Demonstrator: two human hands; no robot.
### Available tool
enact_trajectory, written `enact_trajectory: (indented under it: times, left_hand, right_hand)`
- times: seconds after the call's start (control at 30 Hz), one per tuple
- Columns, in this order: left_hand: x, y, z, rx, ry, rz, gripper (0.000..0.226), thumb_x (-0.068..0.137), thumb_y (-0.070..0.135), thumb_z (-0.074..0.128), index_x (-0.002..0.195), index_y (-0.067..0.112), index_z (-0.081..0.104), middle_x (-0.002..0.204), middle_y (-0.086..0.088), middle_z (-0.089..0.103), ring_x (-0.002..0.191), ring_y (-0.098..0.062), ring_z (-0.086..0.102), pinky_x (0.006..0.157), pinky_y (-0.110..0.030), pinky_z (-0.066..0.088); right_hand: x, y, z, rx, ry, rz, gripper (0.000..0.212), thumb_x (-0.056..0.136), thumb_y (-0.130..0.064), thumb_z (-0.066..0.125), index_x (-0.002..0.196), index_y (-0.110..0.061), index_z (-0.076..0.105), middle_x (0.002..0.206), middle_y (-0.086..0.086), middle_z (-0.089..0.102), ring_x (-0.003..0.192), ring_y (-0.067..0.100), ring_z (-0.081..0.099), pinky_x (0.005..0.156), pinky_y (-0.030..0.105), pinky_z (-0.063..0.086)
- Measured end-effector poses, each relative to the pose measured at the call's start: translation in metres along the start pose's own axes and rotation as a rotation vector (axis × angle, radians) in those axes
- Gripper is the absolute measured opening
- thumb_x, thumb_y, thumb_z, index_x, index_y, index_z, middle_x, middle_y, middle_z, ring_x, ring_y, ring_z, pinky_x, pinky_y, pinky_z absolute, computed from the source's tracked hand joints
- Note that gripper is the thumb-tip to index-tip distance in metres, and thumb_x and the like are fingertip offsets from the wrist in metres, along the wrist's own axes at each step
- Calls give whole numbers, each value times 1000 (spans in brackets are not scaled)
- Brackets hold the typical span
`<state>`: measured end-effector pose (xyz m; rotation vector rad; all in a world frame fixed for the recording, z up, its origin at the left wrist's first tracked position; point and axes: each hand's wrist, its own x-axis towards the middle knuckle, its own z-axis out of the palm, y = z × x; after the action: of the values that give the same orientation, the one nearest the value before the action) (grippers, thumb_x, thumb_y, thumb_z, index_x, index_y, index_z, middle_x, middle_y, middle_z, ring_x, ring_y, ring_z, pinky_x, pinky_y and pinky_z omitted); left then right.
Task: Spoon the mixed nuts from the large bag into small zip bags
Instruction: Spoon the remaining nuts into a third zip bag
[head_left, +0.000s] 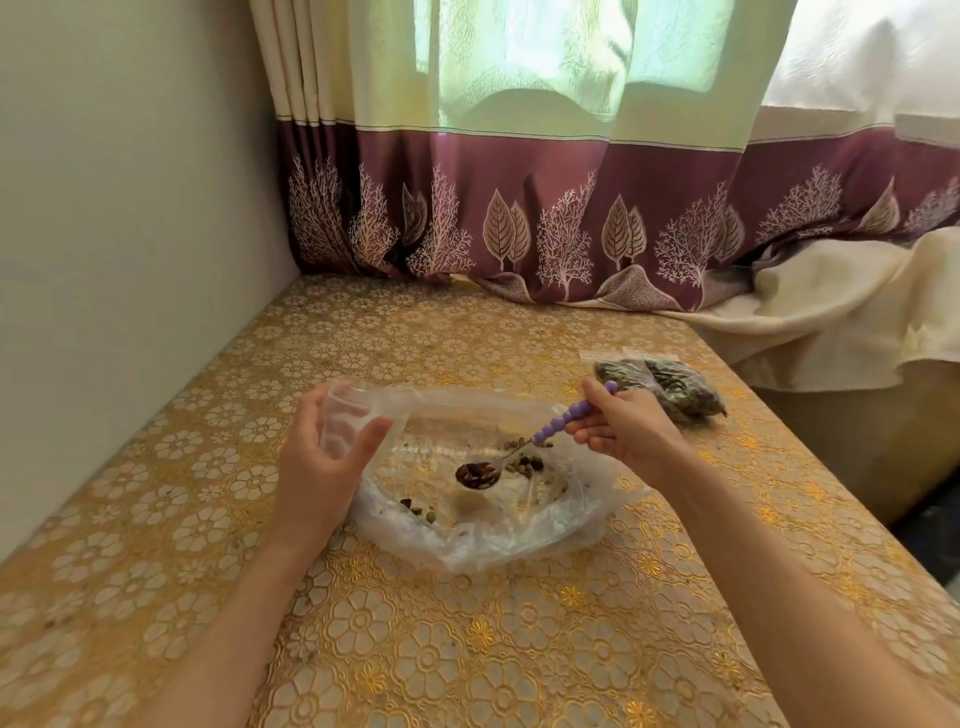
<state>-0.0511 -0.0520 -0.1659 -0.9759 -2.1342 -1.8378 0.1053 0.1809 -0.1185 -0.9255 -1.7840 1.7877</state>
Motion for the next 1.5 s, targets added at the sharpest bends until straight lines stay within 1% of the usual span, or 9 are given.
enact_trajectory:
  times: [0.17,0.37,0.63,0.8,0.9,1.03,1.2,1.33,1.5]
  left_hand:
    - [0,0,-1,-11,-12,-41,84,61,70,60,130,25,41,104,21,57,87,11,57,69,-13,46]
    - [-1,0,-2,14,-19,-78,78,59,74,60,122,32,41,106,25,56,93,14,56,76,-15,44]
    - [-1,3,-3,-28,-21,-94,97,56,78,60,134,24,41,125,7,57,110,-10,57,93,-34,48]
    - [-1,5,-4,-88,25,-106,86,54,78,63,124,30,46,102,14,64,87,-4,64,71,-21,54]
    - [-1,4,-3,-46,43,-101,78,58,73,62,121,31,46,99,3,62,84,-13,61,73,-33,55]
    - [0,3,-4,-52,41,-87,83,59,72,61,126,25,45,105,3,62,83,-15,60,77,-32,53]
    - [0,7,-5,-36,50,-85,109,50,88,52,132,17,41,88,2,60,64,-9,53,53,-17,48]
    - [1,11,-5,-47,58,-83,114,48,89,50,136,18,37,88,9,56,71,-9,55,58,-5,46]
    - [-2,12,-6,-42,83,-68,110,50,88,50,136,23,34,90,20,51,75,16,55,59,0,42]
  right_hand:
    - [3,-26,8,116,77,-107,41,97,-30,50,73,0,62,57,8,64,39,6,55,37,13,42]
    - [-3,-61,42,136,34,-222,42,99,-29,48,71,0,61,51,5,64,39,5,55,37,13,42]
    - [-23,-77,93,32,-103,-495,43,99,-23,49,61,-6,62,49,4,64,43,13,59,41,19,47]
    - [-33,-73,101,-14,-165,-699,38,98,-21,50,64,-8,63,57,6,69,48,20,62,43,22,49]
    - [-34,-70,97,20,-206,-758,31,97,-19,51,71,-9,63,59,3,69,48,18,62,44,21,49]
    - [-32,-63,81,139,-108,-690,29,98,-21,51,76,-5,63,62,4,70,48,16,61,44,21,49]
    - [-23,-48,50,315,53,-430,33,98,-29,49,76,-7,61,67,11,67,47,14,57,43,20,46]
    - [-22,-28,31,152,134,-380,37,99,-24,47,69,-5,58,51,2,61,41,11,50,38,19,39]
    - [-31,4,29,-77,114,-424,39,97,-22,51,63,-6,59,50,6,62,37,11,48,36,16,34]
